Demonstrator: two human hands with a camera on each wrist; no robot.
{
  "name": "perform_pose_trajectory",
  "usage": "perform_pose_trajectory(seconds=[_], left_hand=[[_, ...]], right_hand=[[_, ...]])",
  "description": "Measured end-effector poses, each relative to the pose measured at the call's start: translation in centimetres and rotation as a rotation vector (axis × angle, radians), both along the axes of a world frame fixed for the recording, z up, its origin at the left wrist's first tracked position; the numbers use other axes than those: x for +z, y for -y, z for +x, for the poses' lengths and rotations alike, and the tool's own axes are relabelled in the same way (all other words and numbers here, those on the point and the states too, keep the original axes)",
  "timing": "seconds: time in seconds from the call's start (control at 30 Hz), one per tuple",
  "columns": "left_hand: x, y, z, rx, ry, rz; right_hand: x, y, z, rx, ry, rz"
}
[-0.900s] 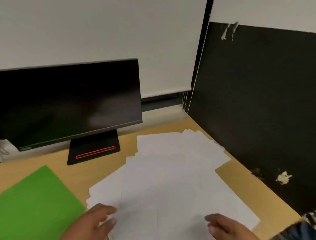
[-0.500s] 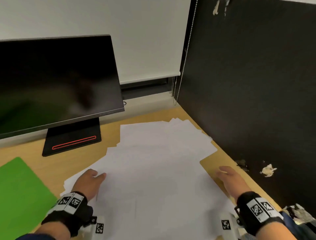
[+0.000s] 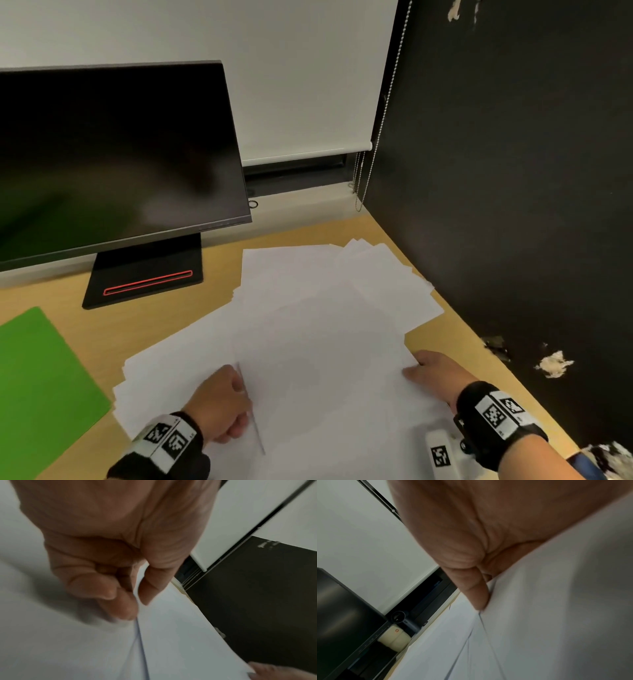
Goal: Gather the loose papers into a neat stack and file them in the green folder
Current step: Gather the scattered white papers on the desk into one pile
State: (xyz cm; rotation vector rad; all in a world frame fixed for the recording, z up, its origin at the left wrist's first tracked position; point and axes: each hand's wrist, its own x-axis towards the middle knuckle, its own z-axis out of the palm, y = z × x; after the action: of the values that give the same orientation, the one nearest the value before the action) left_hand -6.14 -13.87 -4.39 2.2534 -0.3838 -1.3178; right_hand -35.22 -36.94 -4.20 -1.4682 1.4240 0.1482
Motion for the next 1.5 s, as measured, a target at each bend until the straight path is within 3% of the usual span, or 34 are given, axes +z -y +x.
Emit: perform_pose_trajectory(seconds=[0.03,0.1,0.17,0.27,0.43,0.6,0.73,0.83,0.93,0.97,1.0,1.1,1.17,1.27,1.5], left_hand=[[0.1,0.3,0.3,-0.057,0.072,0.017],[0.2,1.7,2.1,-0.178,0.369,0.042],[0.6,3.7,3.9,-0.168,0.534,-0.011],[0.5,7.2,4.9,-0.207,0.500,-0.077],[-0.2,9.4,3.1,-0.416,0.493,0.086],[-0.9,9.2,2.3,-0.492,0.683,0.060],[-0.2,9.3,2.1,-0.491,0.544,0.042],[-0.1,8.5,0.2,-0.546,0.433,0.003],[-0.4,6.7,-2.0,-0.534,0.106,-0.086],[-0.3,6.2,-1.8,-0.537,0.078,-0.099],[-0.2,5.8,-0.8,-0.531,0.159,-0.112],[0.0,5.0,4.9,-0.384,0.657,0.018],[0.5,3.8,8.9,-0.276,0.773,0.206],[0.8,2.4,12.7,-0.297,0.735,0.395],[0.5,1.7,13.6,-0.376,0.576,0.354]], right_hand=[[-0.3,0.1,-0.1,-0.025,0.009,-0.008],[-0.8,0.1,-0.4,-0.083,0.034,-0.008],[-1.1,0.1,-0.8,-0.129,0.071,0.005],[-1.4,-0.2,-1.1,-0.167,0.103,0.005],[-2.8,-0.1,-1.4,-0.243,0.151,-0.009],[-1.7,-1.1,-1.0,-0.452,0.300,0.086],[-0.7,-1.6,-1.2,-0.648,0.449,0.248],[-0.4,-2.3,-0.9,-0.538,0.451,0.291],[-0.8,-2.6,-0.3,-0.449,0.461,0.266],[-1.0,-2.7,0.0,-0.424,0.455,0.250],[-1.1,-2.8,0.2,-0.411,0.441,0.228],[-1.6,-2.6,0.2,-0.407,0.425,0.170],[-1.8,-2.3,0.0,-0.412,0.413,0.157],[-1.5,-2.3,-0.2,-0.405,0.423,0.162],[-1.4,-2.4,0.2,-0.406,0.402,0.143]])
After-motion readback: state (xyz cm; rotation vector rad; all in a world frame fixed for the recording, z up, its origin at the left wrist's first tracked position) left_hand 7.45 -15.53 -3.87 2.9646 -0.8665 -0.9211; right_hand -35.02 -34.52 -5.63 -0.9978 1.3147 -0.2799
